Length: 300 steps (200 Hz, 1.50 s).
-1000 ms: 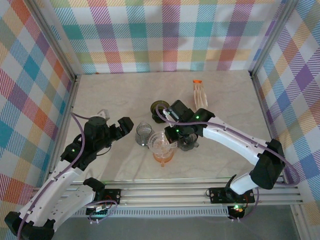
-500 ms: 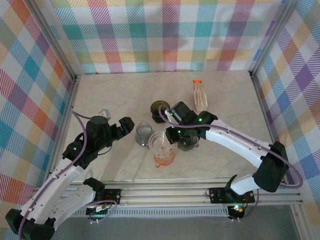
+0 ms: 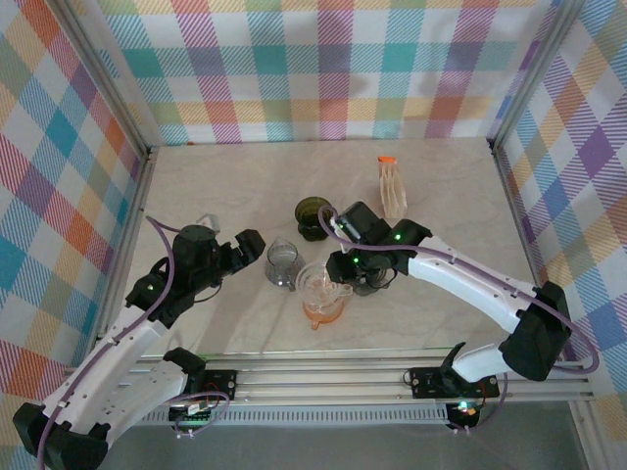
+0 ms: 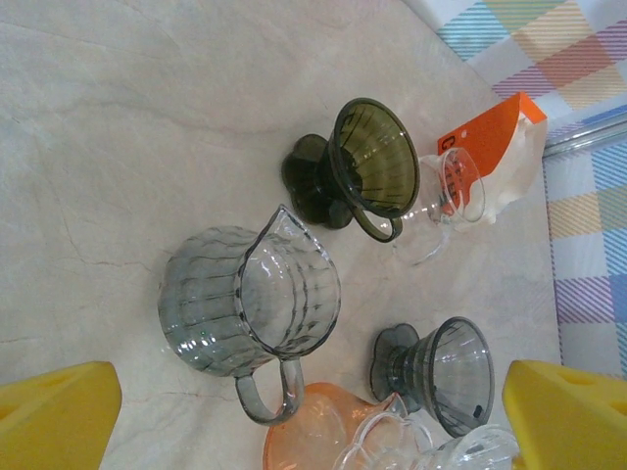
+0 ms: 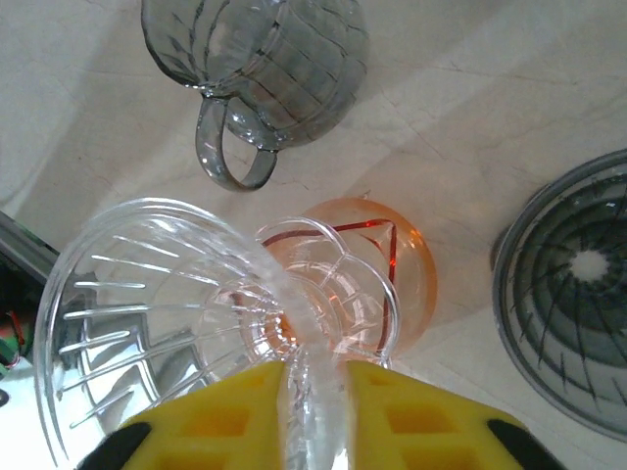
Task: Place the coffee filter in the dripper
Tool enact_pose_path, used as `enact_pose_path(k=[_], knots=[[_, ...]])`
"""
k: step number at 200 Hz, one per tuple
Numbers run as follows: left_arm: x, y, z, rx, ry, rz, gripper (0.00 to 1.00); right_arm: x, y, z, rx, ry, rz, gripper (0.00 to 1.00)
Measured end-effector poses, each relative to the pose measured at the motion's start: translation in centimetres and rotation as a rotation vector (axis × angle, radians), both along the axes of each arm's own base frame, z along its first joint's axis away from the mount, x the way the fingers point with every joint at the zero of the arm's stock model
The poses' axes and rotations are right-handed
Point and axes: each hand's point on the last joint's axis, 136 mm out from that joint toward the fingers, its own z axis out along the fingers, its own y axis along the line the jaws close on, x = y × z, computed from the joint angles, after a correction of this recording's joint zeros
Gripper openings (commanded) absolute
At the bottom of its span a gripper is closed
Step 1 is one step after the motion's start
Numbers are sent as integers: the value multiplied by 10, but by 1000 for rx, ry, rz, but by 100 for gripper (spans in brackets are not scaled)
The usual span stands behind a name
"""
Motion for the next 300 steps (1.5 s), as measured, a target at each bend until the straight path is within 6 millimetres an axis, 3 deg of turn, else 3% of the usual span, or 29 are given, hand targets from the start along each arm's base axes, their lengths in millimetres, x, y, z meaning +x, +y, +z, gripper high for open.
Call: enact_pose_path(k=[24,65,111,197,300], knots=[[0,0,0,0,1,0,100,-3,-2,-7,-8,22,-16,65],[0,0,0,1,1,0,100,0,-2,1,14,-9,-19,78],[0,0,0,1,2,-1,100,3,-10,20,34,-77,-39,80],[1,-1,-5,9,16,0,100,-17,0,7,40,25,53,81],[1,0,-7,14,26,0,100,-15,13,7,66,34,73,81]])
